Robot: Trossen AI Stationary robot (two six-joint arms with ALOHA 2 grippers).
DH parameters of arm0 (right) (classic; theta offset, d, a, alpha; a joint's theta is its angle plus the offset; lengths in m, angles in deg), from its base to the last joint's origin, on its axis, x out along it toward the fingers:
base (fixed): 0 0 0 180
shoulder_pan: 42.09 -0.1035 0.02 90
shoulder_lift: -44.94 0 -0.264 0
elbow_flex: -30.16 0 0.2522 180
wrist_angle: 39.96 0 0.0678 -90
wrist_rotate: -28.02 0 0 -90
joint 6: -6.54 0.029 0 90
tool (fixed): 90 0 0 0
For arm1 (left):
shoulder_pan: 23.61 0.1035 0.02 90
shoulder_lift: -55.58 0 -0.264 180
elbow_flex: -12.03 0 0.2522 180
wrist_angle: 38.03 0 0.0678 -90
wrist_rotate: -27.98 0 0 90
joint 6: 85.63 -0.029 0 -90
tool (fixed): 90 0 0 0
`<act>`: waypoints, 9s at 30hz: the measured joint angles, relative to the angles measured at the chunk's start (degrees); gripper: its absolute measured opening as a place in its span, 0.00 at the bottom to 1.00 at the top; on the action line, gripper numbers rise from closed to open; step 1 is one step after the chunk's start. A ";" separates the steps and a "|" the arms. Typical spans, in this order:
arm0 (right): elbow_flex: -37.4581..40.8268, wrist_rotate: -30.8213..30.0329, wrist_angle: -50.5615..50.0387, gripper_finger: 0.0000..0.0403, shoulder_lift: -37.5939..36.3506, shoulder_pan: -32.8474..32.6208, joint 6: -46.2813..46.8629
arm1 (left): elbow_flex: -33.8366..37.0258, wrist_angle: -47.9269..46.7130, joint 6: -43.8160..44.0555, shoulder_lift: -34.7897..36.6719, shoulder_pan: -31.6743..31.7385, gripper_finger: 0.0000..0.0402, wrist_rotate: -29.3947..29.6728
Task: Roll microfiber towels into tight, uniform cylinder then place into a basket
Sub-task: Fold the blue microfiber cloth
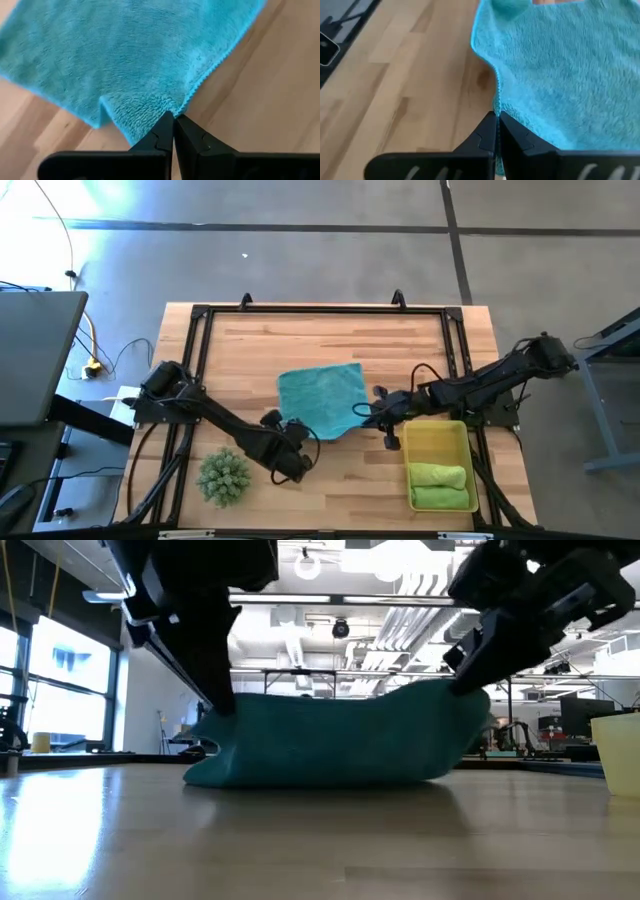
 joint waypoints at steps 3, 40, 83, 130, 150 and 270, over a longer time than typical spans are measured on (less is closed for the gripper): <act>-0.43 -0.16 0.28 0.00 0.17 0.20 -0.58 | -0.58 -0.32 0.28 0.78 0.18 0.00 0.36; -0.78 -6.34 8.08 0.00 13.58 20.16 -32.39 | -0.61 -13.49 -8.86 -4.72 18.08 0.00 4.69; -0.81 -11.67 12.79 0.00 14.69 23.97 -52.92 | -0.61 -13.32 -17.43 -4.68 22.80 0.00 11.34; -0.83 -8.42 15.50 0.32 14.62 19.51 -23.80 | -0.61 -11.38 -21.12 -4.68 27.02 0.12 8.96; -0.83 -8.67 4.55 0.32 14.62 20.79 -14.78 | -1.27 -9.45 -23.41 -4.66 26.91 0.31 -10.49; -0.76 -11.22 -8.04 0.32 7.20 17.73 -19.65 | -7.67 22.94 -55.93 -8.03 17.56 0.31 -29.28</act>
